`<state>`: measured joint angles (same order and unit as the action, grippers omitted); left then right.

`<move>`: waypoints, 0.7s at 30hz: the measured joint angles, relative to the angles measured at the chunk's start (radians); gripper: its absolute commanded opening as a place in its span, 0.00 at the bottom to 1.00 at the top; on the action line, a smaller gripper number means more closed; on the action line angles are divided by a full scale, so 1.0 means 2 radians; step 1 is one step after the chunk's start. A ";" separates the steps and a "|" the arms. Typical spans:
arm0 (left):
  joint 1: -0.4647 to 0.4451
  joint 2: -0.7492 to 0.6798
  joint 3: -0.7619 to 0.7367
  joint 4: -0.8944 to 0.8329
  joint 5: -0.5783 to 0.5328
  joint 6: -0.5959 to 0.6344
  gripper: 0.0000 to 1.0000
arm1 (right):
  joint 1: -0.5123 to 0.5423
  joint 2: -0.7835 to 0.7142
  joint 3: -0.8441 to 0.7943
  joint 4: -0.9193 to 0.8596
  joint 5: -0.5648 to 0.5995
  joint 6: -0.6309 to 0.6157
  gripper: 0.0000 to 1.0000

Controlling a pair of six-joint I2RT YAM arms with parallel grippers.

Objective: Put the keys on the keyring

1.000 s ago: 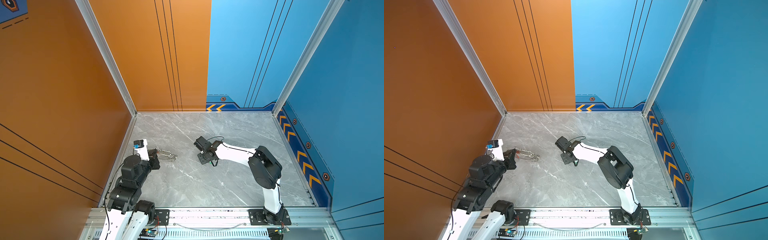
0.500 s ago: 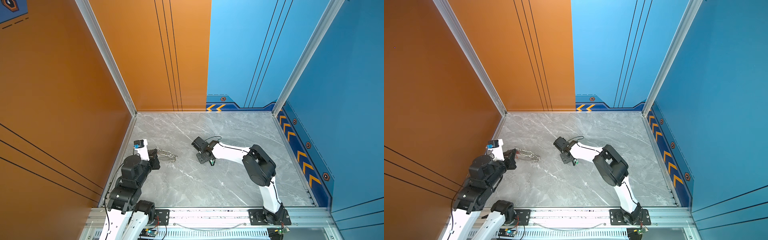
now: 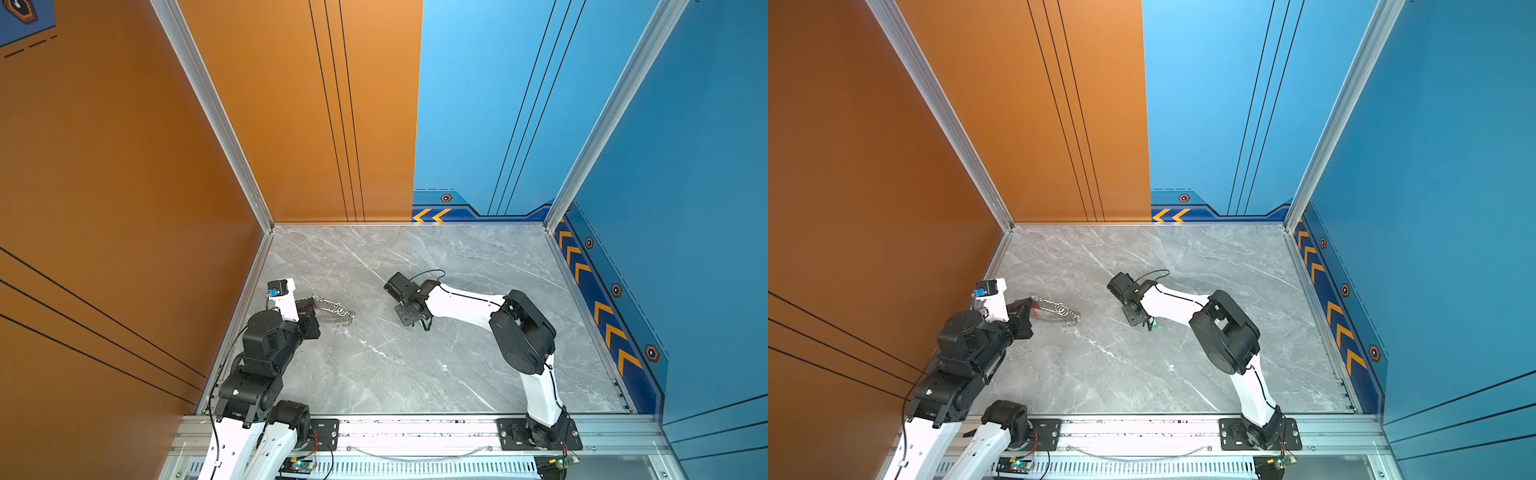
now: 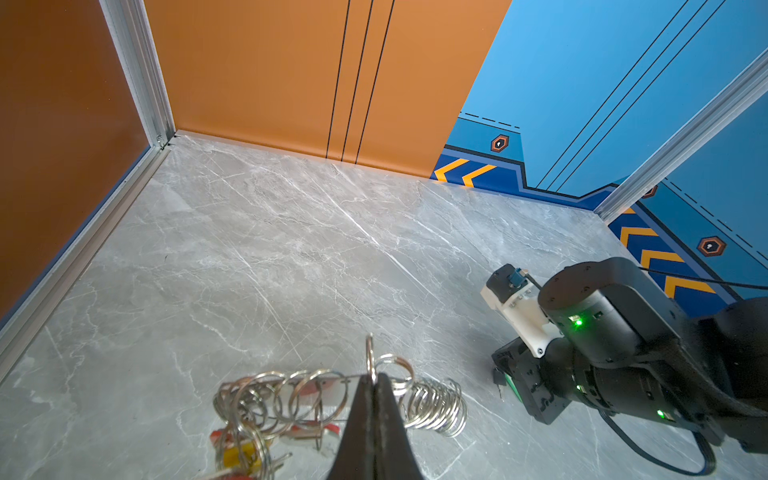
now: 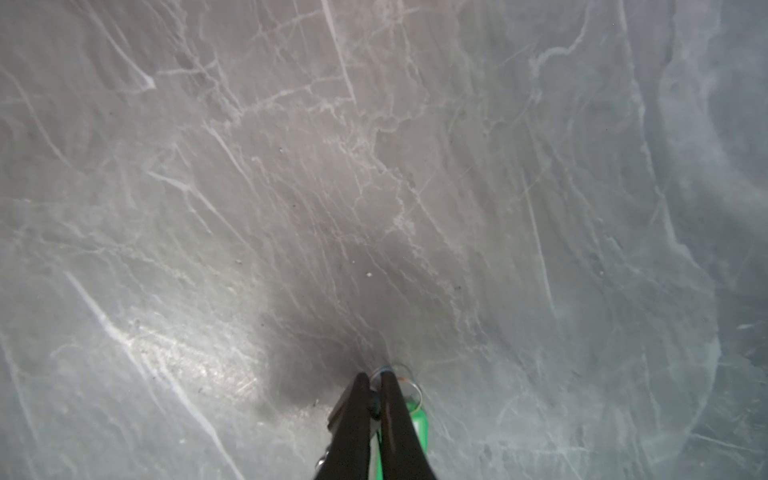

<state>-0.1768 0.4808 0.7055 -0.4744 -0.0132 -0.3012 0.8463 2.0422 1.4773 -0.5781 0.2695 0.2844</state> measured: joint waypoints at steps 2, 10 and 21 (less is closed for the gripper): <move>0.000 0.000 0.000 0.000 0.000 -0.001 0.00 | 0.000 -0.007 -0.002 -0.003 0.003 0.000 0.10; 0.000 0.000 0.000 0.004 0.002 -0.002 0.00 | 0.001 -0.014 -0.006 -0.005 0.000 0.010 0.34; 0.000 0.000 0.000 0.004 0.004 -0.002 0.00 | 0.003 0.007 0.006 -0.022 -0.001 0.046 0.35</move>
<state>-0.1768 0.4812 0.7055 -0.4660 -0.0048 -0.3046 0.8516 2.0560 1.4887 -0.6212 0.2684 0.3756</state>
